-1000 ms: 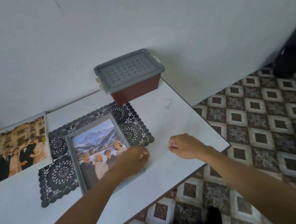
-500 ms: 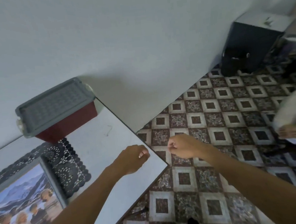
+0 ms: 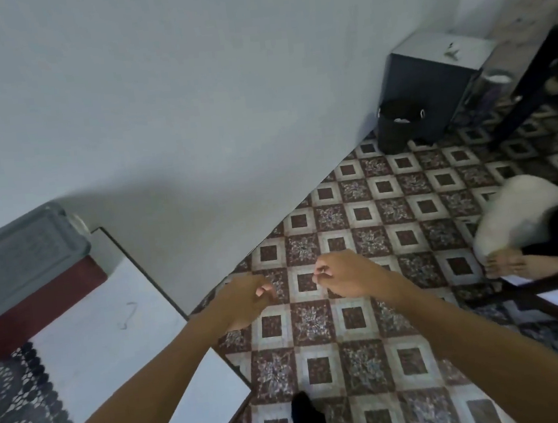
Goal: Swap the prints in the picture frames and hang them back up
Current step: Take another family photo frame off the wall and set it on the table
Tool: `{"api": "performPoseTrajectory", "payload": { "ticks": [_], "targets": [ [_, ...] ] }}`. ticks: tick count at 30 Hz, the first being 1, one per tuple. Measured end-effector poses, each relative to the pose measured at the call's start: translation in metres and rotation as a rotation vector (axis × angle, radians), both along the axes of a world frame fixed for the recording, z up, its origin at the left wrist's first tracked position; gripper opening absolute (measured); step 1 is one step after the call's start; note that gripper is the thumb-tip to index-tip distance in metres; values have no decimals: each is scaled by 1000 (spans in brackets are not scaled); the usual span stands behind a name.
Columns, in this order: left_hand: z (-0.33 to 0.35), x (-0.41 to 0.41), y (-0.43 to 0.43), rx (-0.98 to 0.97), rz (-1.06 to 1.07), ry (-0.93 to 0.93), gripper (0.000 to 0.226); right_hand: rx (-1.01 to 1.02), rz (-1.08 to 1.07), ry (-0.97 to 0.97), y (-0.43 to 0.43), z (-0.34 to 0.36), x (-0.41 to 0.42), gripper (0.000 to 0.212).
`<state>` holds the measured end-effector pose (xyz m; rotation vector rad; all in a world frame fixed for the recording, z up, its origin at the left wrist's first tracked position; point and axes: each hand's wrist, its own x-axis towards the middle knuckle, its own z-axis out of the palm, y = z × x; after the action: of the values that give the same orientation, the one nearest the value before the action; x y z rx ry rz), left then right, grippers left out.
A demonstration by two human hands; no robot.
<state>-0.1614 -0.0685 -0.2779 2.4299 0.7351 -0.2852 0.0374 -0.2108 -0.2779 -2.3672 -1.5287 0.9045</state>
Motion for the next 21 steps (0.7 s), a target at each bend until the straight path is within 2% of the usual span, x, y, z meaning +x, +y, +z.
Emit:
{"api": "performPoseTrajectory", "payload": {
  "ticks": [11,21],
  "targets": [
    [9,87,96,35,78,-80,25,58,70,-13,102,13,93,25],
    [69,117,205,140,210,-168,25,200,145,-13,235,71,148,20]
  ]
}}
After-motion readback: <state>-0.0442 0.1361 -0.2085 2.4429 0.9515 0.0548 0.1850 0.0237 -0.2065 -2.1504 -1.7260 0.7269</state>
